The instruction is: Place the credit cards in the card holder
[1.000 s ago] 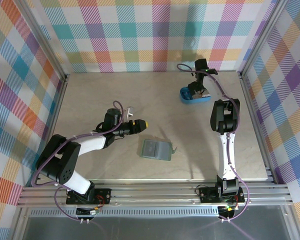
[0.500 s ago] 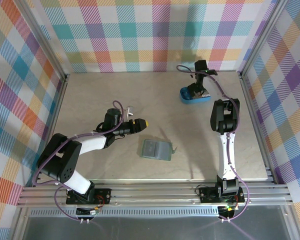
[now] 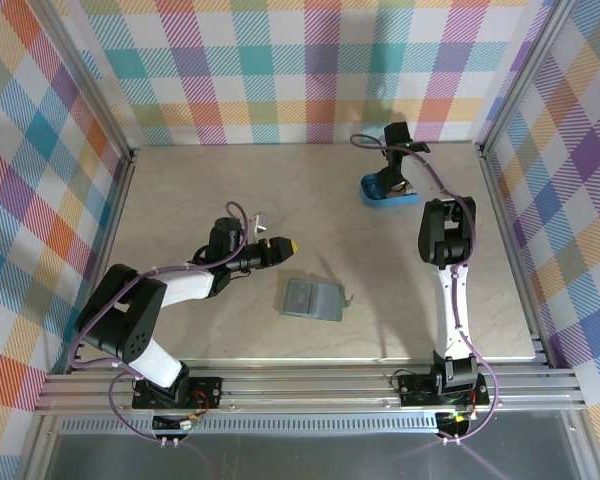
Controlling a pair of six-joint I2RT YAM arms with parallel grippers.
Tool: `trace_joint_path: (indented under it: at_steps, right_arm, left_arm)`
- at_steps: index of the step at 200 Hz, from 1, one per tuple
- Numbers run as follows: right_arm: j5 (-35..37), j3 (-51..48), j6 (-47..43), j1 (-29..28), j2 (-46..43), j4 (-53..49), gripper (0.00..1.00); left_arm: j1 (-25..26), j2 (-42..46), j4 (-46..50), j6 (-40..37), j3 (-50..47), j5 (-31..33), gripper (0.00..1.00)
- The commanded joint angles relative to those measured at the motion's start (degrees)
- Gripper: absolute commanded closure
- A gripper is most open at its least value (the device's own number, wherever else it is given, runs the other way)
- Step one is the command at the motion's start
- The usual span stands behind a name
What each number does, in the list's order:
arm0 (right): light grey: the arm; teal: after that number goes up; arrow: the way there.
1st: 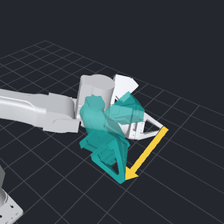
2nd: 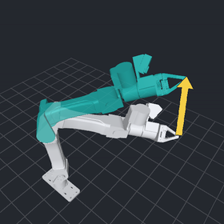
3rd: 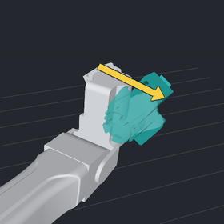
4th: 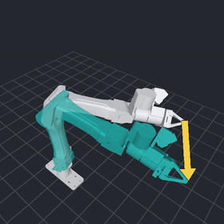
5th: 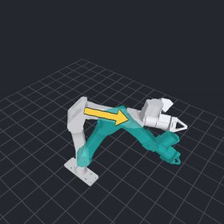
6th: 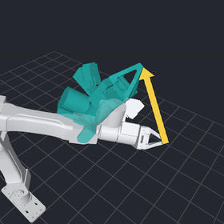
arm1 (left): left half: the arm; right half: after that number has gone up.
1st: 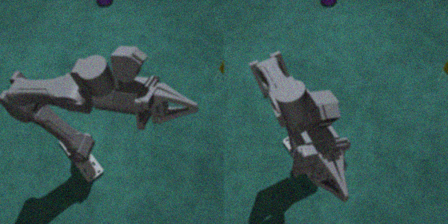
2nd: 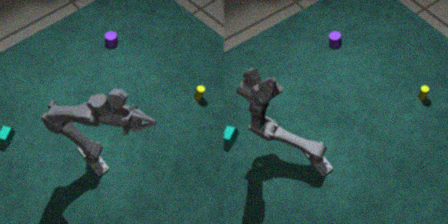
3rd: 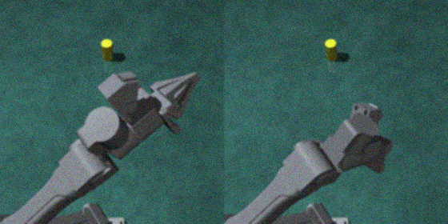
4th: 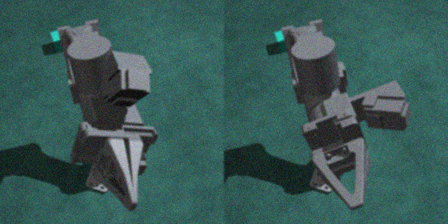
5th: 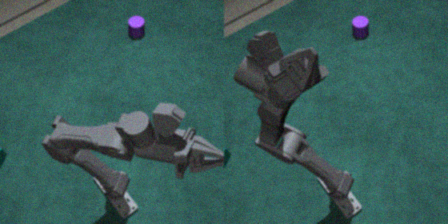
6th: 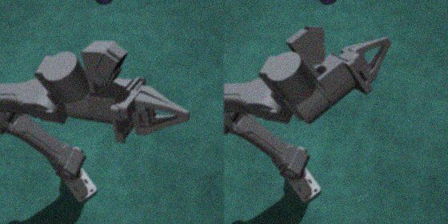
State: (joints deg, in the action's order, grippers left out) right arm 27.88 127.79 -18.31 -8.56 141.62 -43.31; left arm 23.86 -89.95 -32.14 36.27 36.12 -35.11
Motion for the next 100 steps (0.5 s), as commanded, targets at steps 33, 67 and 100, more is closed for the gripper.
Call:
trace_joint_path:
  at_steps: [33, 67, 100]
  right_arm:
    - [1.95, -0.39, 1.69, 0.55, -1.76, 0.64, 0.18]
    - [1.9, -0.48, 1.69, 0.78, -2.75, 0.51, 0.24]
    - [2.34, -0.67, 1.86, 0.87, -3.87, 0.5, 0.25]
  left_arm:
    - [-0.83, -0.62, -2.84, 0.18, -1.05, -1.01, 0.44]
    - [-0.83, -1.09, -3.08, 0.46, -0.88, -1.01, 0.44]
    - [-0.79, -2.1, -4.08, 1.45, -0.7, -1.54, 0.45]
